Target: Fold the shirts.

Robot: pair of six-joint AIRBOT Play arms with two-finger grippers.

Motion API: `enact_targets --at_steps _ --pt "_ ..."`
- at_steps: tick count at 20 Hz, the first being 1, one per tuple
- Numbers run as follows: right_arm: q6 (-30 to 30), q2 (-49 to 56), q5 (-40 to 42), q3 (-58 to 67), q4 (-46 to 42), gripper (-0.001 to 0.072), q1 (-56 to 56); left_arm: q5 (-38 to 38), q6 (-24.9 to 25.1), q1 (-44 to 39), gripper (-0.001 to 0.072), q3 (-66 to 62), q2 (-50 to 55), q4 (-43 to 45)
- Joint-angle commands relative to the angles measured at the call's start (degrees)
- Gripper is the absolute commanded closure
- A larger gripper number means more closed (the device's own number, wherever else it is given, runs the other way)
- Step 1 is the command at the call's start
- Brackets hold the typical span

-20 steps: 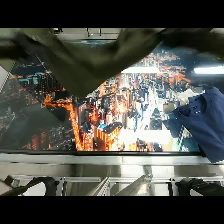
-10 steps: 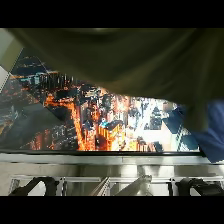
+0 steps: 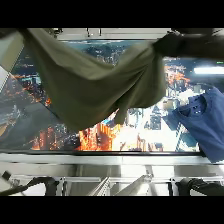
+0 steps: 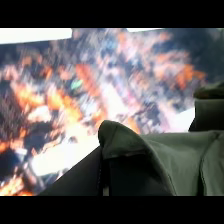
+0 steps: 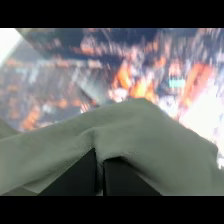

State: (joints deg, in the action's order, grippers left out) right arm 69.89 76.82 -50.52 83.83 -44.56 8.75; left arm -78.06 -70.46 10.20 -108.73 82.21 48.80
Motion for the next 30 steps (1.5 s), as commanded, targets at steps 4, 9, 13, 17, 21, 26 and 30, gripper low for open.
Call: enact_targets --at_steps 4,9,13,17,21,26,30 --pt "0.0 24.1 4.3 0.1 1.3 0.0004 -0.6 2.0 0.2 1.9 -0.0013 -0.1 24.8 5.6" --pt "0.0 20.2 -6.8 0.1 1.1 0.0012 -8.1 -10.1 -6.4 9.9 -0.0008 0.1 24.4 5.6" --pt "0.0 18.7 -18.1 0.0 0.4 0.0401 -14.4 -15.5 -7.3 10.5 -0.0008 17.8 15.6 5.6" --pt "1.3 18.9 -20.3 -3.1 0.4 0.0399 -16.2 -5.7 -5.9 7.6 -0.0006 46.3 2.7 5.6" --pt "1.5 19.1 -19.5 -6.6 0.2 0.0399 -16.2 6.4 -5.9 3.6 0.0011 61.9 -3.1 5.0" --pt "0.1 19.7 -18.9 -6.7 5.2 0.04 -16.0 14.3 -5.9 -3.0 0.0011 65.0 -3.2 5.1" --pt "-1.1 19.9 -18.9 -6.7 7.5 0.0399 -16.0 20.8 -5.6 -4.1 0.0016 64.9 -3.2 5.3"
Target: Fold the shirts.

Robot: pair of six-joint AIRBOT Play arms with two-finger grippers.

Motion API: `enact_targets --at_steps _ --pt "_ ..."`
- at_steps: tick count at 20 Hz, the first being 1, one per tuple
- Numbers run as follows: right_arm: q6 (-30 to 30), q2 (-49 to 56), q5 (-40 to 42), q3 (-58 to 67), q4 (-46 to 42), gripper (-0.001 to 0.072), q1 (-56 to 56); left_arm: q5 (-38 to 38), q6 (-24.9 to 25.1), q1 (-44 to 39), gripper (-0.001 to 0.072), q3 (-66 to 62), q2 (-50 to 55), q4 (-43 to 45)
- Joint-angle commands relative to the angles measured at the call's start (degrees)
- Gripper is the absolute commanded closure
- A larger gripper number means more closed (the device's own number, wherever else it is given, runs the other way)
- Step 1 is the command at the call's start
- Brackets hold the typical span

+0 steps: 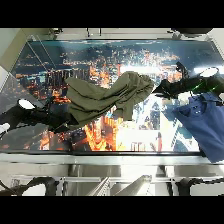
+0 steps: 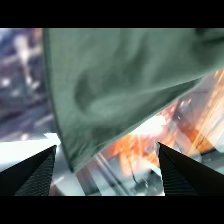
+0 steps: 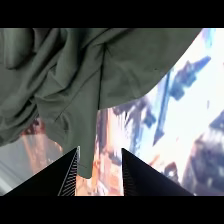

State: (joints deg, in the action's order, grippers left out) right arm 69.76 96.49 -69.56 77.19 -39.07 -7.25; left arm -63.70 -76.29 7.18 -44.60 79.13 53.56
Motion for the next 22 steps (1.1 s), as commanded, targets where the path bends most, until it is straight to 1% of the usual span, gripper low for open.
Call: enact_targets --at_steps 1,2,3,4,5,6,7,8,10,13,14,15,18,19,20,21,22 --pt "-0.9 0.6 0.1 -0.1 2.0 0.0397 0.0 7.5 0.3 -0.7 0.0176 0.8 -0.1 0.4" --pt "-0.7 1.1 0.1 -0.1 1.9 0.0388 0.0 8.6 0.3 -0.2 0.0362 0.8 -0.1 0.4" --pt "0.2 1.9 0.1 -0.1 1.8 0.0388 0.0 9.6 0.3 0.0 0.0527 0.8 -0.1 0.0" --pt "1.7 2.8 0.1 -0.1 1.8 0.0388 0.0 10.3 0.7 0.0 0.0671 0.8 -0.2 -1.1" --pt "3.3 4.1 0.1 -0.1 1.8 0.0387 0.0 11.0 2.3 0.0 0.0678 0.8 -0.2 -2.6" --pt "4.7 5.6 0.1 -0.1 1.9 0.0347 0.0 11.5 3.3 0.0 0.0678 0.8 -0.2 -4.2" --pt "5.2 7.0 0.3 -0.1 1.9 0.0245 0.0 11.8 4.0 0.0 0.0678 0.8 -0.2 -5.3" --pt "5.2 8.5 0.8 -0.1 2.3 0.0232 0.1 11.8 4.5 0.0 0.0678 0.7 -0.2 -5.6" --pt "7.0 10.9 2.4 -0.1 2.3 0.0233 0.5 12.0 4.9 0.0 0.0678 0.7 -0.2 -5.6" --pt "7.7 12.5 7.9 -0.1 3.2 0.0236 2.1 12.3 5.0 0.0 0.0678 0.7 -0.2 -5.6" --pt "7.6 12.5 10.4 -0.1 4.4 0.0269 2.9 12.2 5.4 0.0 0.0678 0.7 -0.2 -5.6" --pt "7.6 12.5 12.7 0.0 5.6 0.0371 3.7 12.3 5.4 0.0 0.0678 0.7 -0.2 -5.6" --pt "7.6 12.5 19.0 0.0 9.4 0.0373 6.4 12.2 5.5 0.0 0.0678 0.3 -0.2 -5.5" --pt "6.8 12.6 20.4 0.0 11.3 0.0374 7.1 11.8 5.8 0.0 0.0678 -0.7 -0.2 -5.5" --pt "5.1 12.6 21.6 0.2 13.6 0.0395 7.5 11.2 6.0 0.0 0.0679 -2.2 -0.2 -5.5" --pt "3.3 12.6 21.6 0.5 15.4 0.0611 7.6 10.8 6.0 0.0 0.0679 -4.0 -0.2 -5.2" --pt "2.7 12.5 20.7 1.2 16.2 0.0697 7.6 9.7 6.0 0.3 0.0679 -6.1 -0.2 -5.1"
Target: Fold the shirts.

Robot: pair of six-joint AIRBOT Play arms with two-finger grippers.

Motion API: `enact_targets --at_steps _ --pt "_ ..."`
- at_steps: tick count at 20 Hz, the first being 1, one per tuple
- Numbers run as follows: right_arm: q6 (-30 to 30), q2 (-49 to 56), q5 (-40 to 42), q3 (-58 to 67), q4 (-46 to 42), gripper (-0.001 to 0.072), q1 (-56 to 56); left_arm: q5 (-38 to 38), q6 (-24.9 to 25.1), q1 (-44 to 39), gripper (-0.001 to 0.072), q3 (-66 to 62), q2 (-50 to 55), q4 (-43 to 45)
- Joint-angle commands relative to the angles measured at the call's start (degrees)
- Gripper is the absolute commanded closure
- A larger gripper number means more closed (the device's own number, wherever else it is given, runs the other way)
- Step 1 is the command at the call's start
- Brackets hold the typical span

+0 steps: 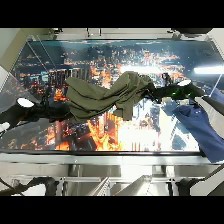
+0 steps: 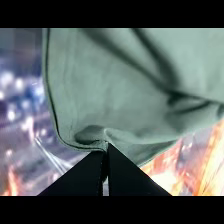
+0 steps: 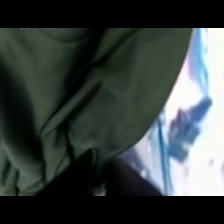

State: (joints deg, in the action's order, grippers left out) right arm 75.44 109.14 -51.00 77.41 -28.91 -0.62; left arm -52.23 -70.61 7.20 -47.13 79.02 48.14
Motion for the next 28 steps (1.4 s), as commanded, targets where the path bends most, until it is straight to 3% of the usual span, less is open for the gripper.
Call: enact_targets --at_steps 1,6,10,14,18,20,23,25,28 --pt "-3.1 -0.6 0.2 1.9 6.1 0.0698 0.7 -3.6 0.3 0.7 0.0679 -6.1 -0.1 0.2" --pt "-6.7 -15.5 -10.7 4.9 7.4 0.07 -5.4 -14.4 0.7 9.1 0.068 -21.0 -7.4 -5.2" --pt "-6.7 -35.4 -18.4 11.9 11.8 0.0699 -17.7 -21.6 1.8 23.3 0.068 -35.7 -18.9 -21.2" --pt "-8.6 -53.6 -19.1 15.8 15.5 0.0699 -29.8 -21.4 4.7 38.8 0.068 -45.7 -30.3 -36.7" --pt "-11.0 -66.7 -15.8 15.9 15.4 0.0699 -40.4 -21.4 4.7 51.6 0.068 -53.5 -35.2 -35.8" --pt "-11.0 -67.8 -16.8 15.9 15.3 0.0699 -40.9 -23.2 4.7 51.3 0.068 -55.0 -34.1 -35.7" --pt "-10.8 -63.4 -19.4 14.3 15.2 0.0699 -34.5 -31.5 6.6 43.3 0.068 -55.7 -28.4 -35.1" --pt "-10.8 -57.9 -20.0 11.4 13.3 0.0699 -25.9 -34.9 6.4 33.9 0.0691 -55.6 -22.7 -27.5" --pt "-10.3 -46.5 -14.2 6.7 2.5 0.0699 -12.7 -30.8 6.1 19.3 0.0689 -51.5 -14.1 -10.4"
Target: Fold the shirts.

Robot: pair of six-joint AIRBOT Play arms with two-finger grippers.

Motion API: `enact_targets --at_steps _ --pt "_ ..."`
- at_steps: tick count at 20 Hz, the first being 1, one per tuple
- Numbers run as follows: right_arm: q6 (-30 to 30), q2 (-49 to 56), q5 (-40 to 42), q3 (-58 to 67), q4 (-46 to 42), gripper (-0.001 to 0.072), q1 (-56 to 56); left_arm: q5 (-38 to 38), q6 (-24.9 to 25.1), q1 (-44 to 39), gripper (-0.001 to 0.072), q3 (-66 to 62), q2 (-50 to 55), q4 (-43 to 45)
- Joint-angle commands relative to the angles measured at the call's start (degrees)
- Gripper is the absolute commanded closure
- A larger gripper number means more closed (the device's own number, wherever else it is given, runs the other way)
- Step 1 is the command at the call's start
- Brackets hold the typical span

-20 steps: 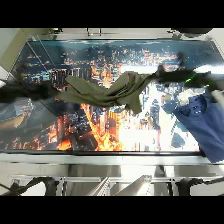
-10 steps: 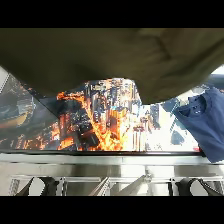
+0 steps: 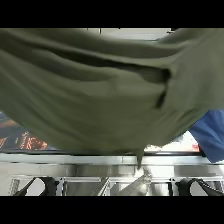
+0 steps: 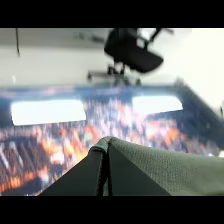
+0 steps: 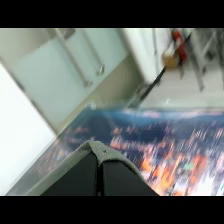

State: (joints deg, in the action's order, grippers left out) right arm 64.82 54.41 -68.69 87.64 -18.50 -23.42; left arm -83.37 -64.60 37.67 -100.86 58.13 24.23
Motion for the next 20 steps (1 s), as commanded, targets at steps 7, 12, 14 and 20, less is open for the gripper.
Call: enact_targets --at_steps 7,12,14,20 --pt "-3.4 43.5 20.9 -4.6 -8.7 0.0699 18.7 20.7 3.5 -23.7 0.0688 9.2 35.4 28.9" --pt "-16.6 56.0 22.4 -3.1 10.7 0.0699 16.9 18.0 4.2 -23.2 0.0688 -2.6 53.1 28.7" --pt "-18.6 57.2 22.4 -2.4 13.2 0.0699 15.5 15.5 4.1 -22.6 0.0688 -7.5 57.0 28.5" --pt "-18.5 57.2 18.3 -2.2 10.9 0.0699 9.5 11.0 4.2 -19.3 0.0688 -12.7 60.4 28.8"
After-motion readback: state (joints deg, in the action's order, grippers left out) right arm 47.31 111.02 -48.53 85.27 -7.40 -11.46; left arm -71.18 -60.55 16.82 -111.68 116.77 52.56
